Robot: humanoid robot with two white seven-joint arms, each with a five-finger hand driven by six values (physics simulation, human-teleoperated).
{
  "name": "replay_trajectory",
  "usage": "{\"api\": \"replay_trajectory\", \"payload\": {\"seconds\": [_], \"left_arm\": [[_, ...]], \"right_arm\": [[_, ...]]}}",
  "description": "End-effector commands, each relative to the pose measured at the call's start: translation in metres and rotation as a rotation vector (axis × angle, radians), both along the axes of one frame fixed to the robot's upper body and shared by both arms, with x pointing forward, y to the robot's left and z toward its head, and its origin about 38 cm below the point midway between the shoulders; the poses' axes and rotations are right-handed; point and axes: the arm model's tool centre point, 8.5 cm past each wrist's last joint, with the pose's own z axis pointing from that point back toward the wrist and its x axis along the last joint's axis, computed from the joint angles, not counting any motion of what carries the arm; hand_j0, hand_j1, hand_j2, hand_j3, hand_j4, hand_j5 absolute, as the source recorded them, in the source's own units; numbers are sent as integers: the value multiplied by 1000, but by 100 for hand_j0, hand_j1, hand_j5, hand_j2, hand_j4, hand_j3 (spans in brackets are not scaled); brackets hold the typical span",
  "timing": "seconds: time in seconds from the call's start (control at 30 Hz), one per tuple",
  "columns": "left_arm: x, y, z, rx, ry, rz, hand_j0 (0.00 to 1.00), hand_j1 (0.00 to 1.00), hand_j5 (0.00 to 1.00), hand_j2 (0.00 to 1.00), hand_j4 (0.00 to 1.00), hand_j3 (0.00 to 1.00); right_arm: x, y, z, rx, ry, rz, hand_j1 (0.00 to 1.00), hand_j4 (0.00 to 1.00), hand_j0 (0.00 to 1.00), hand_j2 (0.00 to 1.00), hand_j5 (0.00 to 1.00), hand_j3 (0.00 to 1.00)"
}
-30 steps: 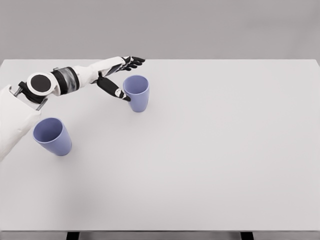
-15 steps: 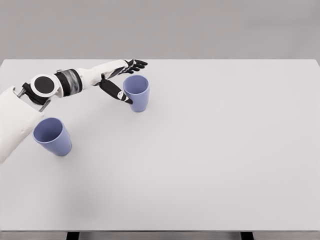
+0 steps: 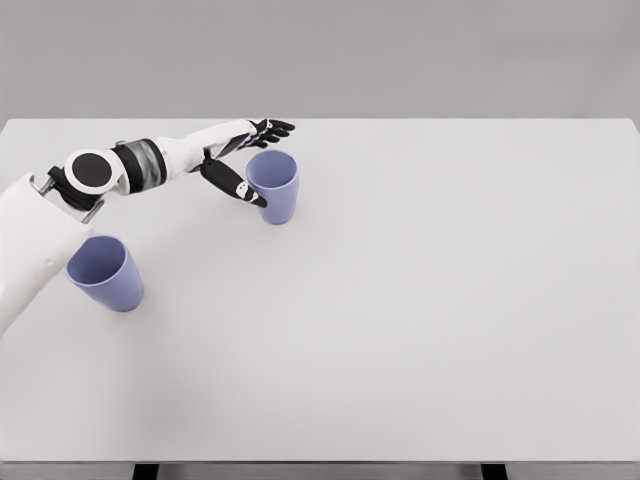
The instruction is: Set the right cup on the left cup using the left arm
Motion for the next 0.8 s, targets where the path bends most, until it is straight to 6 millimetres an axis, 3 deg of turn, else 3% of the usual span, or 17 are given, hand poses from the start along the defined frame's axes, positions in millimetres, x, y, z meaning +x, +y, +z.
{"api": "replay_trajectory", "payload": {"seconds": [0.0, 0.77], "left_arm": [[0, 0, 1, -30, 13, 3, 100, 100, 100, 100, 100, 100], [0, 1, -2, -102, 98, 35, 100, 100, 100, 100, 100, 100]], "right_arm": [[0, 0, 0, 0, 0, 0, 100, 100, 100, 100, 100, 100], [0, 0, 0, 0, 0, 0, 100, 100, 100, 100, 100, 100]]}}
